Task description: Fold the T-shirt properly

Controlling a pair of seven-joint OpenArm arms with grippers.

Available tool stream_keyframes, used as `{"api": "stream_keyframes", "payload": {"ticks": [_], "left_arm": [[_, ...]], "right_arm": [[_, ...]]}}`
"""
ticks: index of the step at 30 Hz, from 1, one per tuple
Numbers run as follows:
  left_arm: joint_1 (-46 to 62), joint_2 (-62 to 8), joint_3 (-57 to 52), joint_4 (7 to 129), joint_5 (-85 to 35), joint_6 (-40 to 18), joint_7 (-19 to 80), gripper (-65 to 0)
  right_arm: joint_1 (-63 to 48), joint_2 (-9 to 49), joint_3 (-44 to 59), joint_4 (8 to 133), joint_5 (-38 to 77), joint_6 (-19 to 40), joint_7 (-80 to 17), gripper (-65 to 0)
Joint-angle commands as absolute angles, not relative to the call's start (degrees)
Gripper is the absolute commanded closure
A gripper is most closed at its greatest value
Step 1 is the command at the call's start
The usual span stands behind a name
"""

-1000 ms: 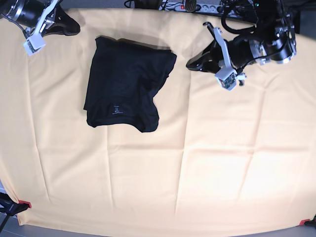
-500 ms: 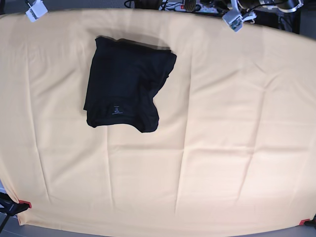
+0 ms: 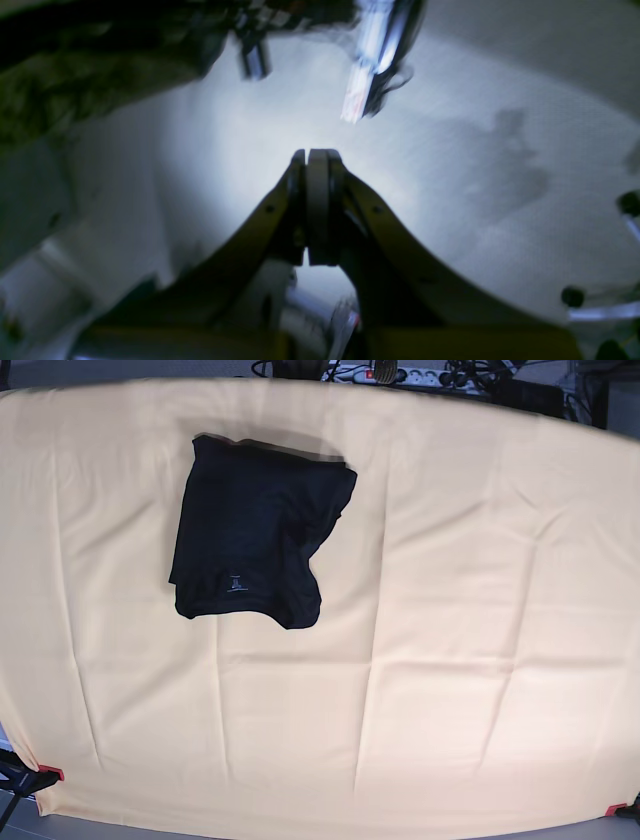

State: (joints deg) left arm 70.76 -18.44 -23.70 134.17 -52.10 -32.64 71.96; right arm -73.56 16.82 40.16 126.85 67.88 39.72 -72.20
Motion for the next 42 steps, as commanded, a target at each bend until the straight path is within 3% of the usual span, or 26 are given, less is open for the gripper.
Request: {"api": "stream_keyframes", "payload": {"ticks": [1, 9, 17, 23, 30, 35, 42], "left_arm": [[71.7, -18.5, -23.9, 135.0, -52.1, -33.0, 70.3, 0.0], [69.9, -18.6, -23.9, 133.9, -49.2, -33.0, 65.9, 0.0], [62.8, -18.6, -20.0, 119.7, -35.0, -28.6, 57.7, 0.0], [53.8, -18.5, -12.7, 99.3, -27.8, -28.7, 48.4, 0.0], [37.5, -17.5, -4.4, 65.5, -21.2, -28.6, 35.8, 0.0], [26.4, -14.6, -3.3, 42.7, -21.2, -28.6, 24.9, 0.0], [20.3, -9.6, -3.3, 31.5, -18.3, -28.6, 9.1, 0.0]], "right_arm": [[-74.7, 17.2, 40.5, 126.5, 66.4, 40.0, -70.4, 0.0], [-70.8, 17.3, 38.4, 114.5, 51.4, 39.6, -60.2, 0.0], [-61.6, 20.6, 28.0, 94.6, 33.3, 31.0, -48.1, 0.0], [-53.1, 22.0, 15.0, 79.4, 22.7, 30.4, -36.5, 0.0], [-40.1, 21.5, 2.2, 58.7, 22.0, 30.3, -25.3, 0.0], [-31.6, 19.4, -4.8, 45.1, 18.2, 23.7, -15.1, 0.0], [-25.9, 14.4, -8.7, 37.4, 12.0, 20.7, -7.9, 0.0]]}}
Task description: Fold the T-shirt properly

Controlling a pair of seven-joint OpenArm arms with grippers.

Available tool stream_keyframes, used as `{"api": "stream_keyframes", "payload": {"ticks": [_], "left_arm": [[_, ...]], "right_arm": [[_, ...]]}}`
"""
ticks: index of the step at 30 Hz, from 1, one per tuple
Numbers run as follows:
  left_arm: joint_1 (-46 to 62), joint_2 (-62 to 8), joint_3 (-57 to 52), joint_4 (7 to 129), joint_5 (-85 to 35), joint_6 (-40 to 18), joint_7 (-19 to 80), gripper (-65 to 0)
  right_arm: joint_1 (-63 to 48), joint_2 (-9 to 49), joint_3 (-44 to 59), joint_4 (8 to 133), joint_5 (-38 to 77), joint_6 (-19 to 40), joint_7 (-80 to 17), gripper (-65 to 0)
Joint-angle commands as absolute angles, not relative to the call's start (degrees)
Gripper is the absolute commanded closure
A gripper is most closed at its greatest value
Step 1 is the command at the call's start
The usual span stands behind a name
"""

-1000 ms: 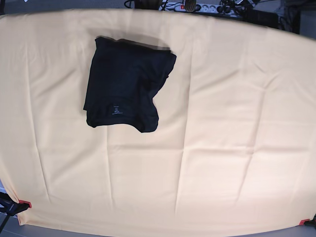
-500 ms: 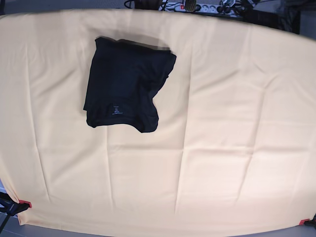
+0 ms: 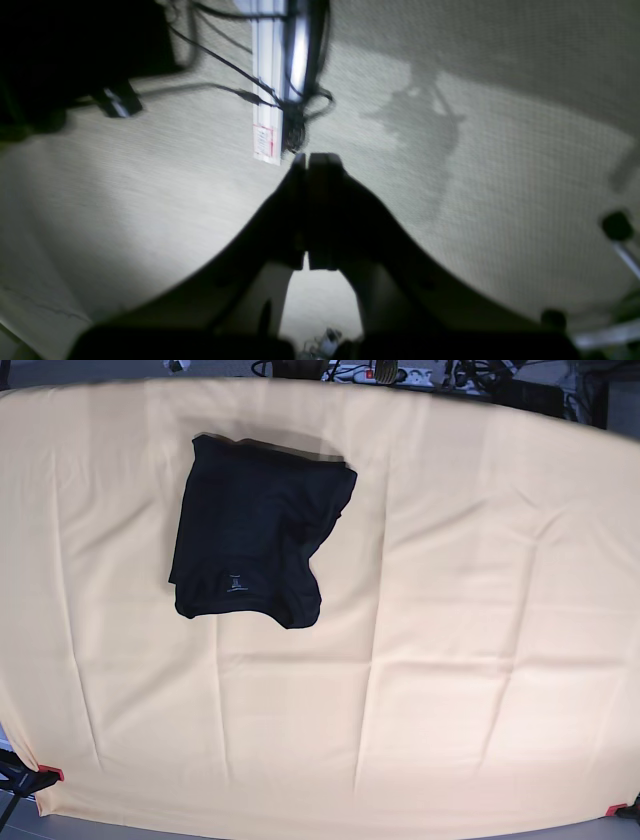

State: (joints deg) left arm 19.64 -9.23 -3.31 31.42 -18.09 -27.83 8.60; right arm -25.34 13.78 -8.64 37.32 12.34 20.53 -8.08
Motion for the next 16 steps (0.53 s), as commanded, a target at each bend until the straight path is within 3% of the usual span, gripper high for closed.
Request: {"api": "stream_keyframes", "payload": {"ticks": [1, 9, 16], "left_arm": [[20.3, -9.1, -3.2, 31.5, -16.2, -28.1, 7.3, 0.0], [22.8, -6.7, 5.5, 31.5, -13.5, -10.8, 2.4, 0.0], [25.0, -6.1, 11.4, 31.8, -14.4, -10.6, -3.7, 0.0]], "right_arm": [[-25.8, 13.7, -8.7, 37.4, 11.7, 20.7, -7.9, 0.0], [-25.5, 8.9, -8.7, 37.4, 11.7, 20.5, -7.5, 0.0], [-25.2, 7.3, -8.7, 37.4, 11.7, 20.8, -7.5, 0.0]]}}
